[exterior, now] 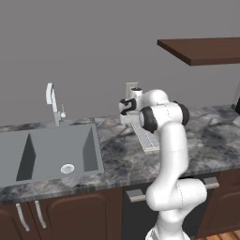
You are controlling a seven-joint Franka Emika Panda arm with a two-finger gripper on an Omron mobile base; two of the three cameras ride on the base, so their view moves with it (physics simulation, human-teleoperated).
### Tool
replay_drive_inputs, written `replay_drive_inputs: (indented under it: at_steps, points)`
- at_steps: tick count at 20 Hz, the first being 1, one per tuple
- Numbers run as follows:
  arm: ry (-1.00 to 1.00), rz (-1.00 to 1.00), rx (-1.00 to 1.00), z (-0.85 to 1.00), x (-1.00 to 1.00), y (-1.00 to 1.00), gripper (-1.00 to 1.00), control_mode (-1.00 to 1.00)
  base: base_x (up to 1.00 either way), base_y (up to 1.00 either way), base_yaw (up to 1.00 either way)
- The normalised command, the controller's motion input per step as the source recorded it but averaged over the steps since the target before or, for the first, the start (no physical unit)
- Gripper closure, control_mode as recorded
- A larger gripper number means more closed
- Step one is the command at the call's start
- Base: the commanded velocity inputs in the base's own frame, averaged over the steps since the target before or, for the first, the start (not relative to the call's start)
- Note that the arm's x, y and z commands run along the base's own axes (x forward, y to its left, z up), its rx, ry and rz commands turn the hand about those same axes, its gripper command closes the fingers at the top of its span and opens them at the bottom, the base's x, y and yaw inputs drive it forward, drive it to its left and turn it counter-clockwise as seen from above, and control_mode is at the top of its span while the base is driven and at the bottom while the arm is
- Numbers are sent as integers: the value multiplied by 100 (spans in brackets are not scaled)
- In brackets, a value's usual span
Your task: The ice cube tray has been filled with water. Take the tray and place it in the freezer to make ice. Close the freezer door after placing the tray.
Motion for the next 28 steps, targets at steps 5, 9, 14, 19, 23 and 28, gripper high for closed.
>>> replay_drive_inputs:
  at_steps: [5, 9, 14, 19, 23, 28]
  points:
    - [8, 5, 0, -48, -100, -13, -100, -100, 0, 0, 0]
    - [5, 5, 0, -39, -100, -26, -100, -100, 0, 0, 0]
    - [3, 4, 0, -33, -100, -32, -100, -100, 0, 0, 0]
    - [1, 0, 0, -23, -96, -45, -100, -100, 0, 0, 0]
    - [0, 0, 0, -16, -92, -51, -100, -100, 0, 0, 0]
    - [0, 0, 0, -14, -91, -53, -100, -100, 0, 0, 0]
